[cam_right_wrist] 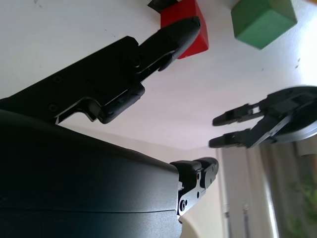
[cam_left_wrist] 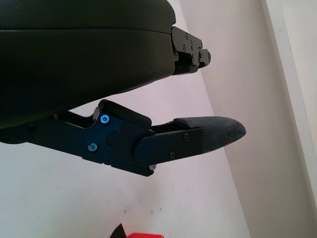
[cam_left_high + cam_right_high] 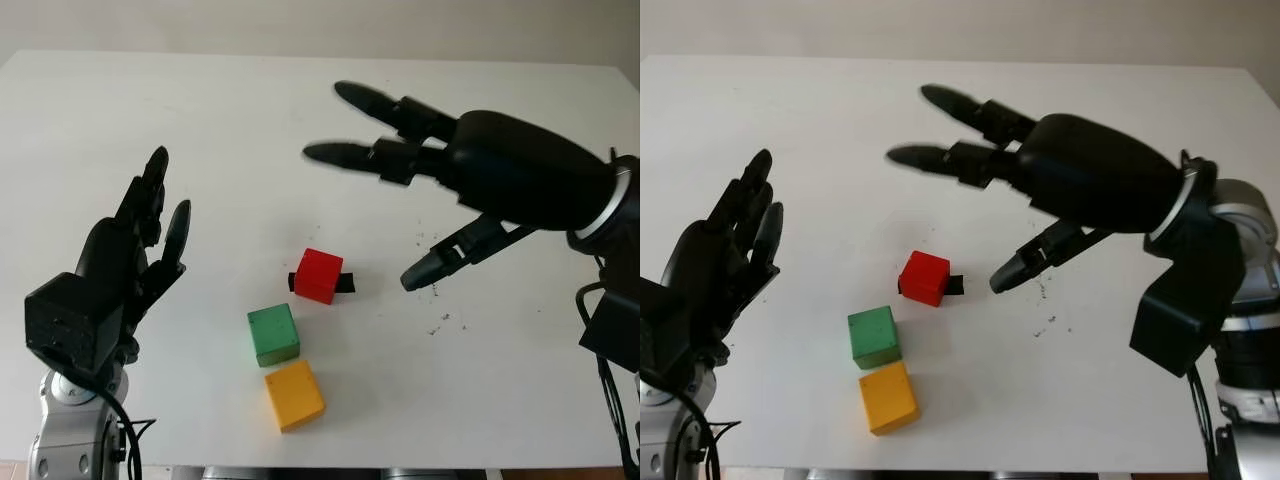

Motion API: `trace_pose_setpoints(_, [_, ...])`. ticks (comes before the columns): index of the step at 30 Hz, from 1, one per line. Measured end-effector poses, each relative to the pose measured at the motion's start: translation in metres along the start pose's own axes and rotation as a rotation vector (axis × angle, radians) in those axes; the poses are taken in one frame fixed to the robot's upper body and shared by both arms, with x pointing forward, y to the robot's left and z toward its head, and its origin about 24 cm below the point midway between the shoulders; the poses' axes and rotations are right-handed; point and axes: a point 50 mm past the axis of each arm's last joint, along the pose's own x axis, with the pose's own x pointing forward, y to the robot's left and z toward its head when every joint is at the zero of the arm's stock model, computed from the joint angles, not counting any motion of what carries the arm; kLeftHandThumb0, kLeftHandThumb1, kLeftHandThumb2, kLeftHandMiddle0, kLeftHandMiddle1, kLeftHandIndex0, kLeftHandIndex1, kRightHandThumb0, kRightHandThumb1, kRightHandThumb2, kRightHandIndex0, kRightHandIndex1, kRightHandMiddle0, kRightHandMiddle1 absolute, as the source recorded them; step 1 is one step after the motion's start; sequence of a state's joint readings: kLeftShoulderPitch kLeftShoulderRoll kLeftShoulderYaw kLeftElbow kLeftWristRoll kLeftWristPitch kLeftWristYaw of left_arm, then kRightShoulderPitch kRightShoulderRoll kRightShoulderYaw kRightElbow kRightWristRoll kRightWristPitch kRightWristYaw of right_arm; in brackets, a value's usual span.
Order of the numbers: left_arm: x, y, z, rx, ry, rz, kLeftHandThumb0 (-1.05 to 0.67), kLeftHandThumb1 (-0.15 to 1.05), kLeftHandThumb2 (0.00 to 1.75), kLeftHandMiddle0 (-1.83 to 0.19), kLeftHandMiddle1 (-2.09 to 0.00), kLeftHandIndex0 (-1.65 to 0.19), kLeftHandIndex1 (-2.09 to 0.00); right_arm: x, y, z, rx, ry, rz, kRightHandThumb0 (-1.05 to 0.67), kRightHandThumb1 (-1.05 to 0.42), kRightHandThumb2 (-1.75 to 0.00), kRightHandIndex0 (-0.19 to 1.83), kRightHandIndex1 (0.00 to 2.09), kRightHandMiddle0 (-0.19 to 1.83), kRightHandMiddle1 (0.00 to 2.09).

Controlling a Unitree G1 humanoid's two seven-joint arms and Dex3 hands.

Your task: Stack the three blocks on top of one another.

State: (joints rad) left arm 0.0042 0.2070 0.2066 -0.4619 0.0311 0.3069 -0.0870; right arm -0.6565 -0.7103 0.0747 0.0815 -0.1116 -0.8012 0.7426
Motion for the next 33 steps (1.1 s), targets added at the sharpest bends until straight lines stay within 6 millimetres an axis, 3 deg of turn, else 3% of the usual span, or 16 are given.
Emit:
trace_pose_setpoints(4, [0.000,0.000,0.000,0.003,-0.002,0.007,-0.76,1.05,0.58,0.03,-0.05,-0.06,-0.06,0.002,0.000,-0.001,-0.033,-0.031,0.013,-0.67,-0.70,-0.05,0.05,0.13,0.38,0.22])
trace_pose_setpoints(9, [0.002,-0.002,0.002,0.018,-0.007,0.047,-0.78,1.05,0.60,0.01,-0.06,-0.08,-0.06,0.023,0.007,0.015,-0.202,-0.278,0.052,-0.51,-0.72,-0.06,0.13,0.14,0.51,0.27])
trace_pose_setpoints(19, [0.005,-0.005,0.004,0.033,0.001,0.065,-0.78,1.05,0.64,-0.01,-0.06,-0.09,-0.06,0.043,0.018,0.024,-0.234,-0.452,0.094,-0.56,-0.81,-0.07,0.10,0.12,0.47,0.24])
trace_pose_setpoints(27, [0.006,-0.006,0.007,0.028,0.001,0.060,-0.77,1.05,0.64,0.01,-0.05,-0.08,-0.05,0.043,0.019,0.024,-0.229,-0.467,0.067,-0.53,-0.82,-0.06,0.10,0.12,0.39,0.21])
trace_pose_setpoints(33, [0.006,-0.006,0.007,0.032,0.001,0.057,-0.76,1.05,0.64,0.00,-0.06,-0.09,-0.06,0.038,0.005,0.000,-0.269,-0.312,0.015,-0.50,-0.85,-0.06,0.02,0.08,0.27,0.15])
